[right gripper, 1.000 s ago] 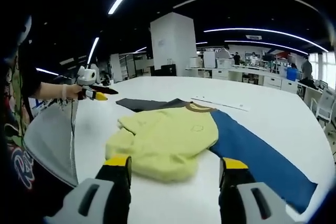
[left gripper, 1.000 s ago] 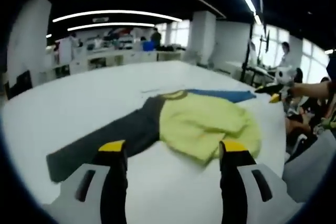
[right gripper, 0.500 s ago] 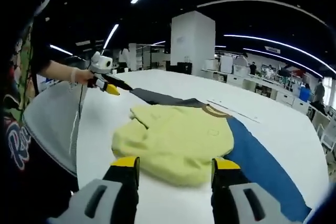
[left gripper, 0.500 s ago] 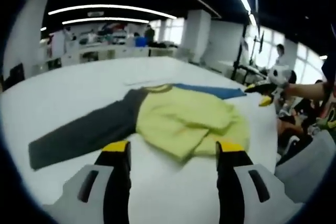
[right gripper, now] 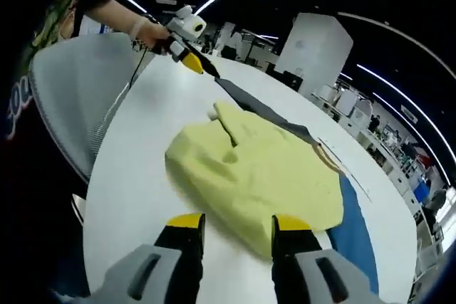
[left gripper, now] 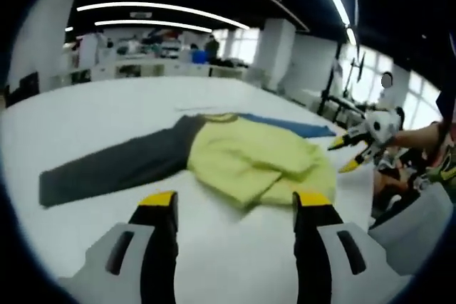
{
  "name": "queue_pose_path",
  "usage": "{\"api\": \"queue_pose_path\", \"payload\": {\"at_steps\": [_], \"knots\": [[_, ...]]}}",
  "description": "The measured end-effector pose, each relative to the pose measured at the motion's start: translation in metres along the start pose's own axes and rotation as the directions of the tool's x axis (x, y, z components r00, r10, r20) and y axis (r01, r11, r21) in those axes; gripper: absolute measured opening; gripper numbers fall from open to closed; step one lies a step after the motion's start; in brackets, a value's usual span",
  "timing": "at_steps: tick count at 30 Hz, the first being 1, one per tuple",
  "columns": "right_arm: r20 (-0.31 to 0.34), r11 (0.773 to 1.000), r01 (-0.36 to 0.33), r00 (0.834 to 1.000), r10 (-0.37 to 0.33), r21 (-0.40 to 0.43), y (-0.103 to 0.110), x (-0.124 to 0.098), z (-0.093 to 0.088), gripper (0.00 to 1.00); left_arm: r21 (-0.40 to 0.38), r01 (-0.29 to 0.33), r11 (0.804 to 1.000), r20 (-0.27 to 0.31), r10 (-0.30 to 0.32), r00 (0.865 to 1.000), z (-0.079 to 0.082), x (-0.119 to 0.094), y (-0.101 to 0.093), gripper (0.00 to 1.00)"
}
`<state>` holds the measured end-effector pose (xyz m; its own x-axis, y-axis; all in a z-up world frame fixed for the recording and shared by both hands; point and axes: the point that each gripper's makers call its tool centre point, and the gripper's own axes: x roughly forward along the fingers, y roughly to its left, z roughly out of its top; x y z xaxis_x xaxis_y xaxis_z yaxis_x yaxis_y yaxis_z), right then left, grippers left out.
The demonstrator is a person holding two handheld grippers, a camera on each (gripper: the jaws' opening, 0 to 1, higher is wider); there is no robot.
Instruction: Fold the garment on the visible template until the final outline fits inside the template.
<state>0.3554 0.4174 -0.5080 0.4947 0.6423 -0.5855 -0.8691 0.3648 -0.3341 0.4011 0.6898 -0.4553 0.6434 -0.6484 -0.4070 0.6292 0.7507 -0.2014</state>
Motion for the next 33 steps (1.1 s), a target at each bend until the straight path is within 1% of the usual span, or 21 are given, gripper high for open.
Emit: {"api": "queue_pose_path", "payload": {"at_steps": [2,3,5,7,11,13,14,15,17,19,21,27,30,33], "knots": [[-0.003,1.000,0.002,1.000,-0.002,0.000,-0.002,0.001,-0.001,0.35,0.003,-0.010,1.000,-0.008,0.010,1.000,-0.003,-0.002,0.001,0.61],[-0.002,1.000,-0.001,1.000,0.001,0.017,-0.003,0.003,-0.002,0.35,0.003,-0.013,1.000,-0.010,0.013,1.000,-0.004,-0.004,0.001,0.61],[-0.011,1.000,0.012,1.000,-0.012,-0.007,-0.006,0.003,-0.003,0.34,-0.002,-0.014,1.000,-0.011,0.014,1.000,-0.005,-0.006,0.001,0.61],[-0.022,1.000,0.011,1.000,-0.011,-0.017,-0.008,0.005,-0.004,0.32,-0.003,-0.017,1.000,-0.010,0.017,1.000,-0.006,-0.008,0.001,0.60],[-0.013,1.000,0.023,1.000,-0.023,-0.001,-0.014,0.009,-0.003,0.29,-0.016,-0.026,1.000,-0.004,0.026,1.000,-0.008,-0.011,0.001,0.60],[-0.015,1.000,0.029,0.999,-0.029,-0.009,-0.016,0.010,-0.003,0.22,-0.019,-0.033,0.999,-0.008,0.033,0.999,-0.009,-0.013,0.002,0.60],[-0.021,0.999,0.043,0.999,-0.043,-0.013,-0.020,0.011,-0.004,0.17,-0.019,-0.037,0.999,-0.008,0.037,0.999,-0.010,-0.014,0.002,0.60],[-0.022,0.999,0.048,0.999,-0.048,-0.022,-0.022,0.011,-0.004,0.10,-0.021,-0.037,0.999,-0.007,0.037,0.999,-0.010,-0.015,0.002,0.60],[-0.020,0.998,0.057,0.998,-0.058,-0.009,-0.026,0.012,-0.003,0.01,-0.025,-0.040,0.999,-0.004,0.040,0.999,-0.011,-0.017,0.003,0.60],[0.007,0.998,0.055,0.998,-0.055,0.025,-0.027,0.012,0.004,0.00,-0.030,-0.042,0.999,-0.005,0.042,0.999,-0.012,-0.018,0.003,0.60],[0.004,0.998,0.060,0.998,-0.060,0.005,-0.031,0.011,0.007,0.00,-0.035,-0.044,0.998,-0.003,0.044,0.999,-0.013,-0.019,0.004,0.60],[0.025,0.998,0.064,0.998,-0.064,0.010,-0.039,0.008,0.023,0.00,-0.044,-0.045,0.998,0.002,0.045,0.999,-0.014,-0.019,0.002,0.60],[0.052,0.998,0.065,0.996,-0.066,0.020,-0.051,0.011,0.042,0.00,-0.044,-0.041,0.998,0.004,0.041,0.999,-0.015,-0.018,0.000,0.59],[0.071,0.998,0.069,0.995,-0.070,0.011,-0.061,0.016,0.056,0.00,-0.050,-0.041,0.998,0.011,0.042,0.999,-0.015,-0.018,0.000,0.59]]}}
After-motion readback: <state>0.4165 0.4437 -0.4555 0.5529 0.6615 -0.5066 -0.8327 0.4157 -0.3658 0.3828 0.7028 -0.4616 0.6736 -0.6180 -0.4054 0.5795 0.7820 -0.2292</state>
